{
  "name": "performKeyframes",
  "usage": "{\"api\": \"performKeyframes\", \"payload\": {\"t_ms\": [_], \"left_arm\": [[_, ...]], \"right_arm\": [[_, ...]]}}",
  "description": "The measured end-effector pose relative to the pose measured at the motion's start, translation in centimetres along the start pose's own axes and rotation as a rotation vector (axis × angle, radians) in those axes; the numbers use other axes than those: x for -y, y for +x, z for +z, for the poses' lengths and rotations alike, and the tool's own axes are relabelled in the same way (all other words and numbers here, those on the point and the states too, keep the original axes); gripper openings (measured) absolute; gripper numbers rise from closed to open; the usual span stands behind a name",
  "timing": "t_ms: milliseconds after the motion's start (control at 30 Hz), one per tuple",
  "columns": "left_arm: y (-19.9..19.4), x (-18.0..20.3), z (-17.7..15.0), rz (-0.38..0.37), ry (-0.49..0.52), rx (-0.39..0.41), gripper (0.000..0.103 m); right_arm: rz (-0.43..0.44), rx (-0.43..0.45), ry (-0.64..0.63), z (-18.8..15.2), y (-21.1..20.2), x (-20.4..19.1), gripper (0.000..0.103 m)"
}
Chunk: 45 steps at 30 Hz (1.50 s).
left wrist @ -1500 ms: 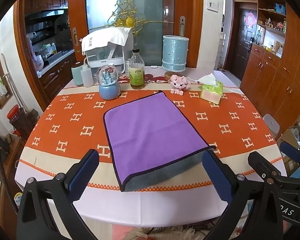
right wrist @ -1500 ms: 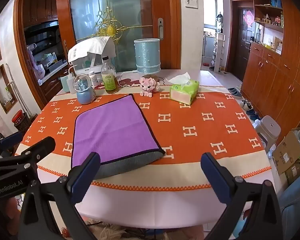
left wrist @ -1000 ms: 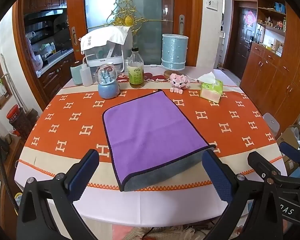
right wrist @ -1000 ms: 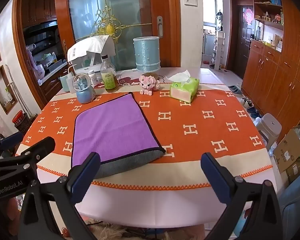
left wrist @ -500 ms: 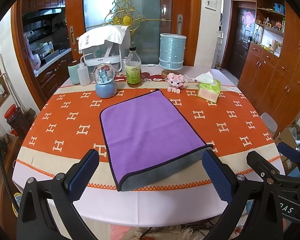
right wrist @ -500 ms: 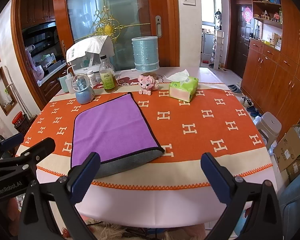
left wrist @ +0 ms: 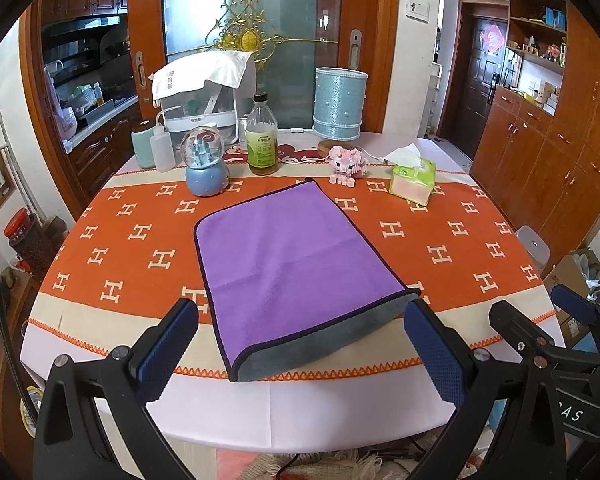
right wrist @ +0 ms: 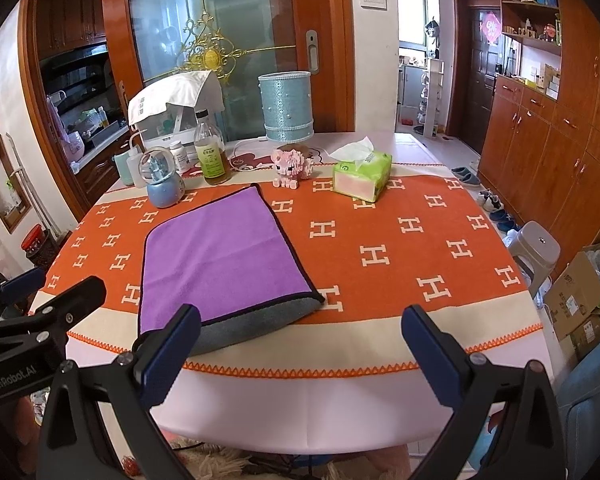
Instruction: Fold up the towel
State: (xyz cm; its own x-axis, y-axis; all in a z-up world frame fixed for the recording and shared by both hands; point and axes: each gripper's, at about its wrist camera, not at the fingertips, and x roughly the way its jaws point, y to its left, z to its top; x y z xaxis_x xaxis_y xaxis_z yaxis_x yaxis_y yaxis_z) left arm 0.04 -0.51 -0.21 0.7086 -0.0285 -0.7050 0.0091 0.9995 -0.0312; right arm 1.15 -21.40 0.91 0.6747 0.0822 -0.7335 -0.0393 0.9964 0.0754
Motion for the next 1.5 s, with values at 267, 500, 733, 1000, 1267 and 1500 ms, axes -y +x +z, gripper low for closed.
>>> {"api": "performKeyframes", "payload": {"t_ms": [267, 500, 733, 1000, 1267, 1500], "left_arm": [[0.0, 0.1, -0.1, -0.004, 0.004, 0.002, 0.102], [0.0, 0.2, -0.4, -0.010, 0.010, -0.002, 0.102], [0.0, 0.3, -0.4, -0.009, 0.011, -0.003, 0.102], [0.1, 0.4, -0.5, -0.013, 0.012, -0.004, 0.102], [0.1, 1.0, -0.6, -0.024, 0.021, -0.009, 0.102], [-0.3, 0.7, 0.5, -0.052, 0.031, -0.015, 0.102]], "right_arm": [[-0.004, 0.006, 0.002, 0.3, -0.4, 0.0, 0.101], [-0.009, 0.007, 0.003, 0.4, -0.5, 0.1, 0.101], [-0.008, 0.007, 0.003, 0.4, -0.5, 0.1, 0.101], [-0.005, 0.015, -0.013, 1.5, -0.9, 0.2, 0.101], [-0.006, 0.033, -0.040, 2.1, -1.0, -0.1, 0.101], [0.014, 0.041, -0.048, 3.0, -1.0, -0.1, 0.101]]}}
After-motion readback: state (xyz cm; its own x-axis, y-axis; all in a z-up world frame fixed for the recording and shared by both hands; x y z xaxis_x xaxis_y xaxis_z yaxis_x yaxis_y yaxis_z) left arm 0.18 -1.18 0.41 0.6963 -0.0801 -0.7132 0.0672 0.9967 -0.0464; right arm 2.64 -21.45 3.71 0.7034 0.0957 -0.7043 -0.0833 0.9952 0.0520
